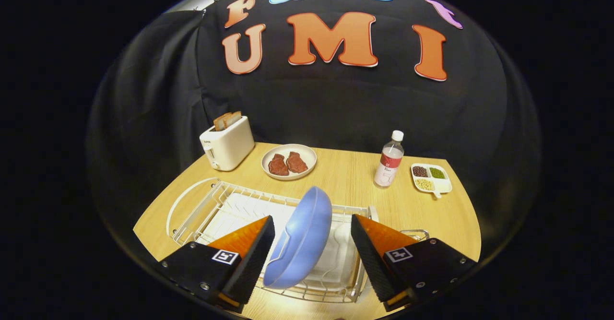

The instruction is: Take the plate from the dish rack, then take the spoon from the basket and place it into the plate.

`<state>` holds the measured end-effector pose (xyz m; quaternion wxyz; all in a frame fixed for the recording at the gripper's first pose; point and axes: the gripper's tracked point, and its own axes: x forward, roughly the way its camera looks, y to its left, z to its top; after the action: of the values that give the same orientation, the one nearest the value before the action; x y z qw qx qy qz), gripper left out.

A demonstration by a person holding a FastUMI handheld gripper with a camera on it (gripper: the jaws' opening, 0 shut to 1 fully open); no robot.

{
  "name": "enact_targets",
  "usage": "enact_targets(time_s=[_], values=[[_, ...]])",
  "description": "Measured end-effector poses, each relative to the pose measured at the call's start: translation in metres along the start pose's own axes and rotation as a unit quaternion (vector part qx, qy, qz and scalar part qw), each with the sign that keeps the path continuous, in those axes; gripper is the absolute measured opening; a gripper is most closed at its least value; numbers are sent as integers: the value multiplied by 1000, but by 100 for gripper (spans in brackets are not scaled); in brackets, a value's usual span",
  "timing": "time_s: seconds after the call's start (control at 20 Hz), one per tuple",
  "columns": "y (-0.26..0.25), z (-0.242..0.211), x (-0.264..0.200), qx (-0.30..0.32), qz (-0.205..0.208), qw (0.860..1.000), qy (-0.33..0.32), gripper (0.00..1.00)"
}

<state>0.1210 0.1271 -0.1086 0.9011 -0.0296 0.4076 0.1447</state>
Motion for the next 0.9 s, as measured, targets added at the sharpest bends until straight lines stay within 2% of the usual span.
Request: enact_targets(time_s=[0.25, 0.45, 0.65, 0.8, 0.9], values=[[17, -31, 28, 80, 37, 991, 100, 86], [11, -44, 40, 83, 16, 988, 129, 72], [17, -59, 45, 98, 11, 981, 166, 51], [15, -58, 44, 109, -1, 979, 172, 43], [15, -51, 40, 135, -7, 975, 177, 41]])
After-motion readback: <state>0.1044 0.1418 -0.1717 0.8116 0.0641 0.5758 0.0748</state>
